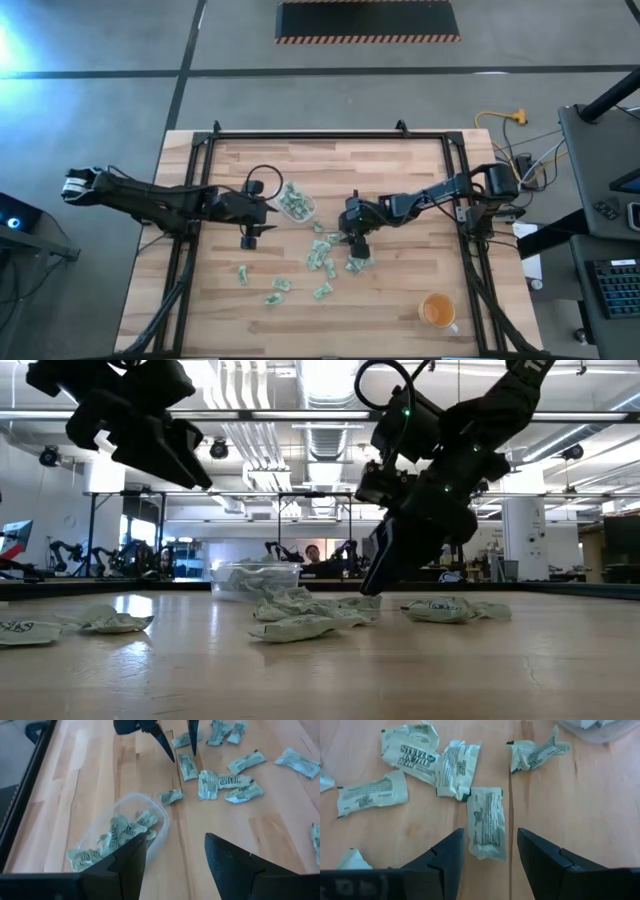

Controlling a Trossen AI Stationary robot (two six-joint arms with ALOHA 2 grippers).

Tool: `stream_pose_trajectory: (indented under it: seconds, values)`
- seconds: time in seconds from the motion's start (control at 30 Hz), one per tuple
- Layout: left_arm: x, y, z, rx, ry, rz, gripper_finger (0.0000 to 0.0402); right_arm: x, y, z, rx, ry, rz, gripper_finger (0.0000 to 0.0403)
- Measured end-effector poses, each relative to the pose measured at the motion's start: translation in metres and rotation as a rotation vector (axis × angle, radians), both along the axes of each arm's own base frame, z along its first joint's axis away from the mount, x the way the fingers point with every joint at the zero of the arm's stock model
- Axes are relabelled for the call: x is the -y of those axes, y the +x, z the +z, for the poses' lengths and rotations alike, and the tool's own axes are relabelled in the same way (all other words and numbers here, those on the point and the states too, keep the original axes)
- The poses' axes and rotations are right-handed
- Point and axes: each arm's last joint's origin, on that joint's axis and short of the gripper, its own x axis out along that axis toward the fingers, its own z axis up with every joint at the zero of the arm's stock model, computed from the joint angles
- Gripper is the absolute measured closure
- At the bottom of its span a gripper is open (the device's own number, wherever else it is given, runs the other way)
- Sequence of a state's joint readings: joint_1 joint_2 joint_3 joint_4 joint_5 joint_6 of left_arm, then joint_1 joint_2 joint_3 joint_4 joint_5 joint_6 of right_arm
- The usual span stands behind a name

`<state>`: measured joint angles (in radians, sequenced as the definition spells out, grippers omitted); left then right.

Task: Pick and place Stevia / Truvia into bins
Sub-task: Put the stevia packet into the transparent bin

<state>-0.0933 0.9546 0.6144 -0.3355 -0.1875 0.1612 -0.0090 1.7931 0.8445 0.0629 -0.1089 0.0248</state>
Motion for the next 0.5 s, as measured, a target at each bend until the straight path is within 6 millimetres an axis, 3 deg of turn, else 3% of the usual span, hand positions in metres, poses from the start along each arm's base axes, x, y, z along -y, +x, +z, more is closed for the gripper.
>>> stream_pose_trajectory:
  seconds: [0.23,0.5]
  values:
    - [0.000,0.000,0.000,-0.006,-0.001,0.000,0.0216,0.000,0.007,-0.016,0.009,0.004,0.007,0.0225]
    - [0.000,-0.001,-0.001,-0.015,-0.001,0.000,0.0217,0.001,0.006,-0.015,0.003,-0.002,0.007,0.0228]
